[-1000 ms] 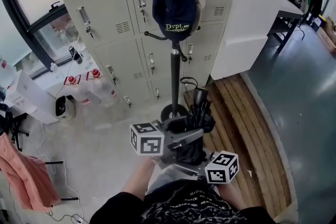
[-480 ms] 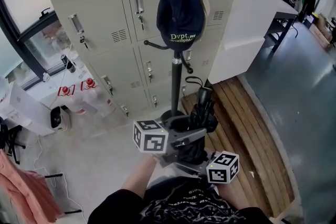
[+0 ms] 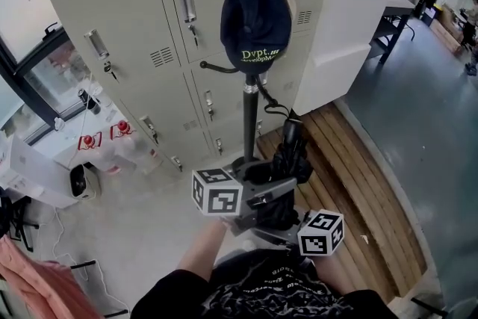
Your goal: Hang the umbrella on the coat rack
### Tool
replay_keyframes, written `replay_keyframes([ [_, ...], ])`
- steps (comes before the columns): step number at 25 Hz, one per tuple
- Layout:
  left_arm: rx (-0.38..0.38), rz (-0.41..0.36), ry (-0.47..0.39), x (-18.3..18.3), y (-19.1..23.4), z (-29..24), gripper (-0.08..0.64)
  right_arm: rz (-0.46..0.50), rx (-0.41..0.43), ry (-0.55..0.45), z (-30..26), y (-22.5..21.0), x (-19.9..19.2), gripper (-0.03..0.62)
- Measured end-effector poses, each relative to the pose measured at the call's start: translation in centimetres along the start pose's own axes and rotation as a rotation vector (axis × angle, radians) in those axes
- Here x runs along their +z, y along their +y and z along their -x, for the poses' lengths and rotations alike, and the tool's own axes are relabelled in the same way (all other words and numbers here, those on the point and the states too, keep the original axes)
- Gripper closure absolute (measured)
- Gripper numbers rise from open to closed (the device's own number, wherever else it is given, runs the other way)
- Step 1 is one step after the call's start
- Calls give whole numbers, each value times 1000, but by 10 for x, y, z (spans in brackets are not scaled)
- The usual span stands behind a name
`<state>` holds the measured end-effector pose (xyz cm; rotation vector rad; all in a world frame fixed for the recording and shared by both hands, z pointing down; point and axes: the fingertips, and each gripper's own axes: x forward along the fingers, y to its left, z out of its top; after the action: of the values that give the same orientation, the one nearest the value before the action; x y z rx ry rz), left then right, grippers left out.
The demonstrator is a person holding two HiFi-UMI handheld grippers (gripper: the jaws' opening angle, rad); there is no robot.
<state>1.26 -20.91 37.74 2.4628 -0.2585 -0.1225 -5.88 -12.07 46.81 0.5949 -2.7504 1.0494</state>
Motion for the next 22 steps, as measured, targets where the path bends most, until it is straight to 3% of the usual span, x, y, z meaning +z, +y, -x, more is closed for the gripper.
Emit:
replay_keyframes([
  [22,112,35,14,6,37,-14,286,-50,100,50,-2,-26,10,273],
])
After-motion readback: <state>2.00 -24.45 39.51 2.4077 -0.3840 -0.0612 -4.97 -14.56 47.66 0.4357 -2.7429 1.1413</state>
